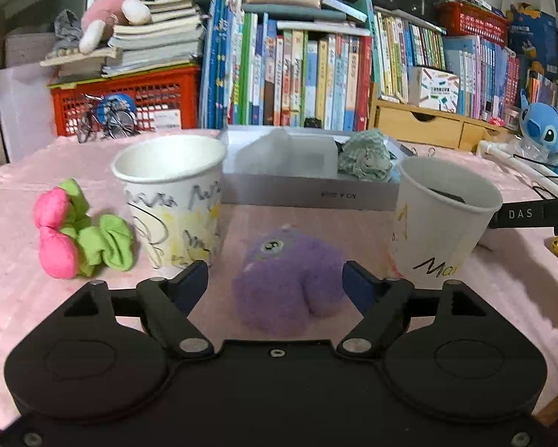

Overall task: Organize soft objects
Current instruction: 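Grasp the purple plush toy with the left tool while the right tool grasps the pink sock, then lift and carry the purple plush and pink sock over the grey tray, then open the left tool to drop the plush while the right tool drops the sock, then withdraw both open tools from the tray toward the table, then grasp the pink-and-green fabric bow with the left tool while the right tool grasps the gold sequined bow, then lift and carry the fabric bow and gold bow over the grey tray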

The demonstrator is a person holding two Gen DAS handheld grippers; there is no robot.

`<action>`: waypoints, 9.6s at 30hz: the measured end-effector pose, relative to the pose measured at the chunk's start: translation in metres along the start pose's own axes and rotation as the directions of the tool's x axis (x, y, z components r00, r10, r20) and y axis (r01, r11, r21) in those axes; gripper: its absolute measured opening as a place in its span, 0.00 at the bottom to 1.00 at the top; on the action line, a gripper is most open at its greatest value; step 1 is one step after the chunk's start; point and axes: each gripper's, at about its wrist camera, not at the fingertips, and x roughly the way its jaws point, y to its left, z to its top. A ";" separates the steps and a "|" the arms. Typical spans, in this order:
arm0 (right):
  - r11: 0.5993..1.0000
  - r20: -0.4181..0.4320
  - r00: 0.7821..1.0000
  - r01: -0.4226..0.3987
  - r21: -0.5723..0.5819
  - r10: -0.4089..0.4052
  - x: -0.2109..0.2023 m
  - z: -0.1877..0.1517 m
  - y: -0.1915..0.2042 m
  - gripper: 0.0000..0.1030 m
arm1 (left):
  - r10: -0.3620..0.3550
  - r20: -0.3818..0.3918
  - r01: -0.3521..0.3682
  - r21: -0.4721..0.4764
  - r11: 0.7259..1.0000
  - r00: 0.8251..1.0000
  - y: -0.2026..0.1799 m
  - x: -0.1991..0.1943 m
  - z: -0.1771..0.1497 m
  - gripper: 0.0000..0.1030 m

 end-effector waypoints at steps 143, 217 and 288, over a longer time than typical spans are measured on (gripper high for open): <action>0.993 0.006 0.994 -0.105 -0.054 0.105 0.084 0.171 0.047 0.89 | -0.087 -0.344 0.121 0.081 0.989 0.935 0.001 0.200 0.267 0.85; 0.846 0.072 0.898 -0.379 -0.375 0.434 -0.090 -0.032 0.196 0.99 | -0.036 -0.057 0.027 -0.142 0.990 0.998 0.148 -0.052 0.008 0.29; 0.997 0.028 0.999 0.020 -0.075 -0.018 -0.110 -0.084 0.083 0.59 | -0.175 -0.082 0.176 0.007 0.984 0.981 -0.001 -0.008 -0.013 0.80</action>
